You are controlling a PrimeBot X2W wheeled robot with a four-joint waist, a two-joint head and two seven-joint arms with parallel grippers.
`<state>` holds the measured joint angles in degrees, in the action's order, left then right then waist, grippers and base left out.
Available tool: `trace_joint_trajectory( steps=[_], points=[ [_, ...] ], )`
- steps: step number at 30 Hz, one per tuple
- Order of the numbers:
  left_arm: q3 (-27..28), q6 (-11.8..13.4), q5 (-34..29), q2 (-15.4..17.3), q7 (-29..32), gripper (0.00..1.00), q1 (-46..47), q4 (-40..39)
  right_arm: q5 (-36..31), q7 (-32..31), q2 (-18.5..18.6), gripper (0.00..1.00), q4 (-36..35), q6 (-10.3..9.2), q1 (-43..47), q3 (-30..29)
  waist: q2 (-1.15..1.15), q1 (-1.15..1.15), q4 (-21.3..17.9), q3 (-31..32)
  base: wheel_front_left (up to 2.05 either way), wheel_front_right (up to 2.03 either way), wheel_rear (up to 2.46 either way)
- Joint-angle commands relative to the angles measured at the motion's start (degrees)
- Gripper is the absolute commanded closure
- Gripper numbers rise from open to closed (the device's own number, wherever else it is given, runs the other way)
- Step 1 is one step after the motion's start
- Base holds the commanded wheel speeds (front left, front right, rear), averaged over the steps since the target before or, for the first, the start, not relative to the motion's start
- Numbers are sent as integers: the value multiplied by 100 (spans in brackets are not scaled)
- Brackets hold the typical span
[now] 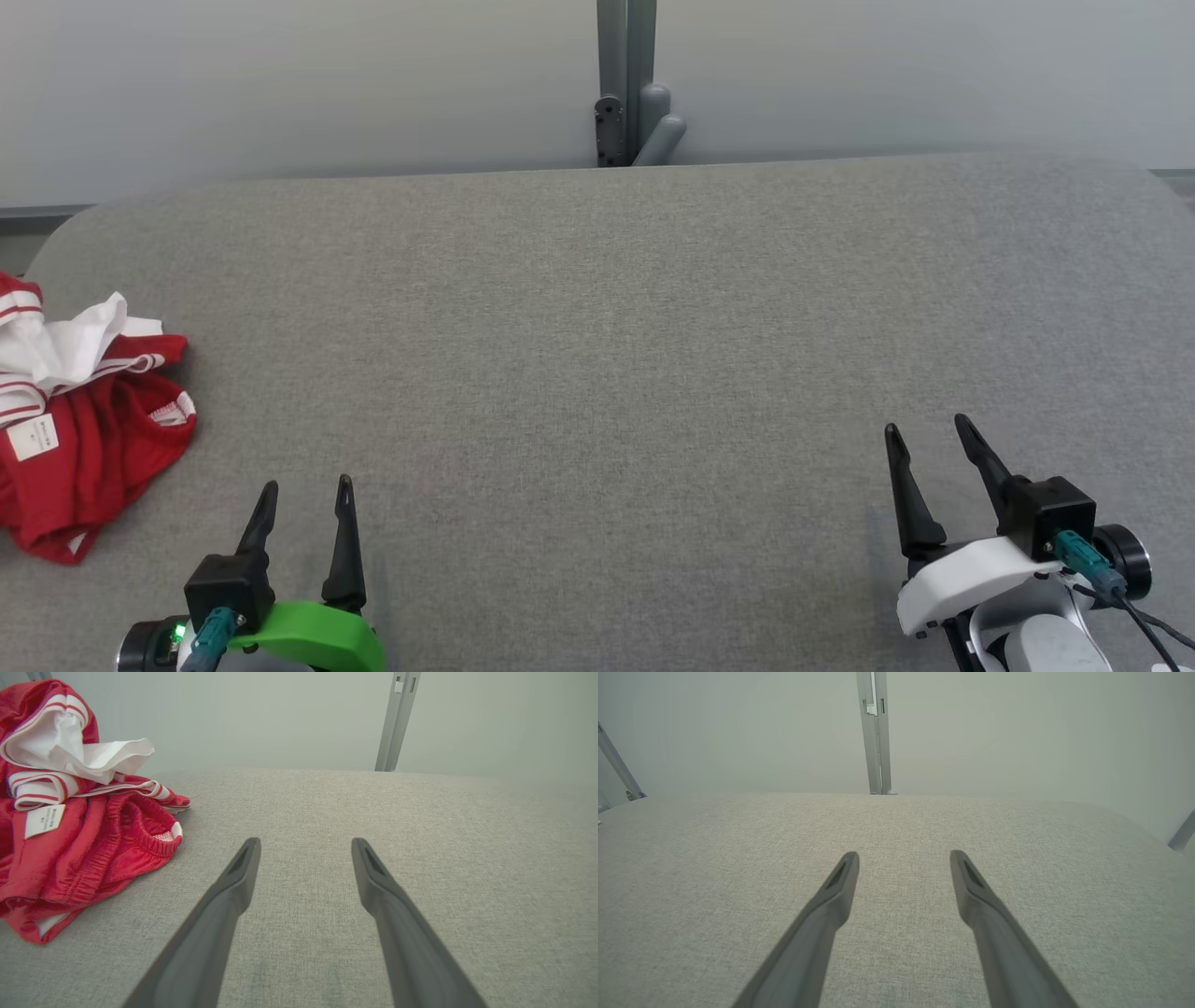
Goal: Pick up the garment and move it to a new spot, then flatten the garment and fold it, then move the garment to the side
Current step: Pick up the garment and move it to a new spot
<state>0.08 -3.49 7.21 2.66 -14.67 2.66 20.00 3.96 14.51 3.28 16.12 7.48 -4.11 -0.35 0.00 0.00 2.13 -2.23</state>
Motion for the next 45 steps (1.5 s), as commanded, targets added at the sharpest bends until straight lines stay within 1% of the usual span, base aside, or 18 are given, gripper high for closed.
trace_joint_trajectory(
  steps=[1,4,6,18,23,27,31,35,38,41,45],
  points=[
    [12,52,-106,39,-29,0,-14,-1,-100,54,13,0,-29,2,-12,27,0,0,183,-53,0,0,0],
    [47,81,-208,38,-68,0,16,18,-183,85,13,0,-14,1,-15,56,0,0,451,-95,0,0,0],
    [90,110,-178,38,-57,0,22,14,-94,73,6,0,7,1,-26,107,0,0,659,-115,0,0,0],
    [309,140,-77,34,-56,0,-137,5,-134,73,22,0,138,1,-107,317,0,0,2057,-228,0,0,0],
    [362,149,10,34,-56,0,-193,-3,-122,73,20,0,147,1,-178,425,0,0,2414,-278,0,0,0],
    [373,163,67,33,-56,0,-232,-21,-105,73,30,0,164,1,-211,493,0,0,2490,-317,0,0,0],
    [392,187,198,33,-56,0,-185,-7,-43,73,67,0,183,1,-237,572,0,0,2482,-383,0,0,0],
    [532,72,351,35,-57,0,44,153,-52,73,163,0,206,1,-223,588,0,0,2394,-482,0,0,0],
    [721,-79,369,36,-56,0,253,250,-66,73,256,0,183,1,-277,621,0,0,2290,-590,0,0,0],
    [864,-238,254,186,-56,0,586,407,-84,73,299,0,109,1,-336,677,0,0,2153,-714,0,0,0],
    [895,-355,132,573,-56,0,1197,677,7,73,433,0,41,1,-425,778,0,0,1948,-869,0,0,0]
  ],
)
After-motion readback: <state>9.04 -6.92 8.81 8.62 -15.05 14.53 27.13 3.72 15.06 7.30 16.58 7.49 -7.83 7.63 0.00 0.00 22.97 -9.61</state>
